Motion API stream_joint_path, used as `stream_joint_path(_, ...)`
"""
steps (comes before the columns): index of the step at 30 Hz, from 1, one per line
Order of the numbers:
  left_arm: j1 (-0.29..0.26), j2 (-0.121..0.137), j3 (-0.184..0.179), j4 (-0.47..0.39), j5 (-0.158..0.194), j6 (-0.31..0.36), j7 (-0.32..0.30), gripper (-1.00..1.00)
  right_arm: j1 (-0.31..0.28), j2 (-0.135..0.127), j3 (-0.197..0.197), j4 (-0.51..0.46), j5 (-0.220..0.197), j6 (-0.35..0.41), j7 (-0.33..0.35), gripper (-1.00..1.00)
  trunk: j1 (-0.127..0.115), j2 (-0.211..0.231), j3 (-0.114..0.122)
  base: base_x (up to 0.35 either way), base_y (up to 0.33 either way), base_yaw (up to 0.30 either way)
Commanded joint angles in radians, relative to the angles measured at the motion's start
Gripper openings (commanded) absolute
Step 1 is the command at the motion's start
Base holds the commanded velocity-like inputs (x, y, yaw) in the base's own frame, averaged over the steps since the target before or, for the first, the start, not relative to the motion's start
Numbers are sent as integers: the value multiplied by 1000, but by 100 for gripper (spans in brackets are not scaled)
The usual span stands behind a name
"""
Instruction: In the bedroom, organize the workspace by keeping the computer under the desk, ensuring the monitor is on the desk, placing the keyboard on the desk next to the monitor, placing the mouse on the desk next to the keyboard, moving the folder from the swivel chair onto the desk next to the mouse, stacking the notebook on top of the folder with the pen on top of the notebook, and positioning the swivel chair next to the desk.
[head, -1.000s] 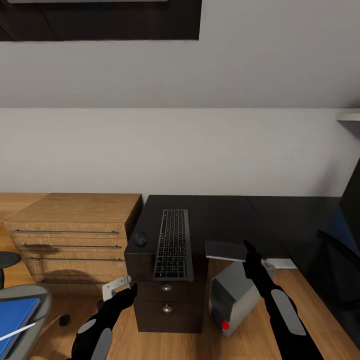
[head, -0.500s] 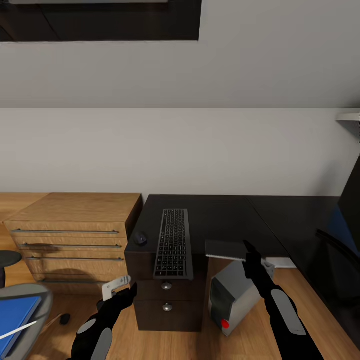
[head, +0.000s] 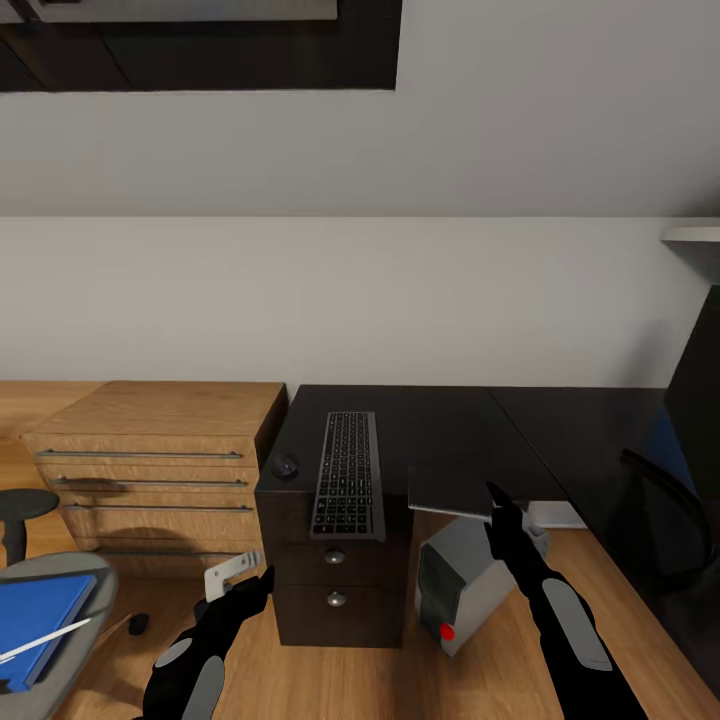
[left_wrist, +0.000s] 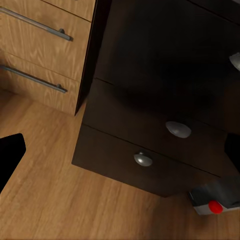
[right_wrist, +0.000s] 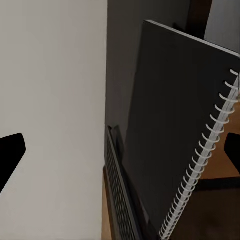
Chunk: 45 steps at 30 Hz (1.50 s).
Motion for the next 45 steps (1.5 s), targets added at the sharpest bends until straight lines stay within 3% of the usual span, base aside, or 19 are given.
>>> stream_joint_path(1,-1,0,-1,-1,10,3,9,100,-1,1,-4,0,-6,7,2,100,0,-1,-1,-9,0,0)
stream_joint_path(28,-1,0,-1,-1,10,3,9,100,-1,1,-4,0,-6,8,1,100,0,-1,-1,-6,0,0)
stream_joint_path(45,-1,0,-1,0,11,5,9,100,-1,1,-3,1,-6,9,1,100,0,-1,-1,-269,-59,0)
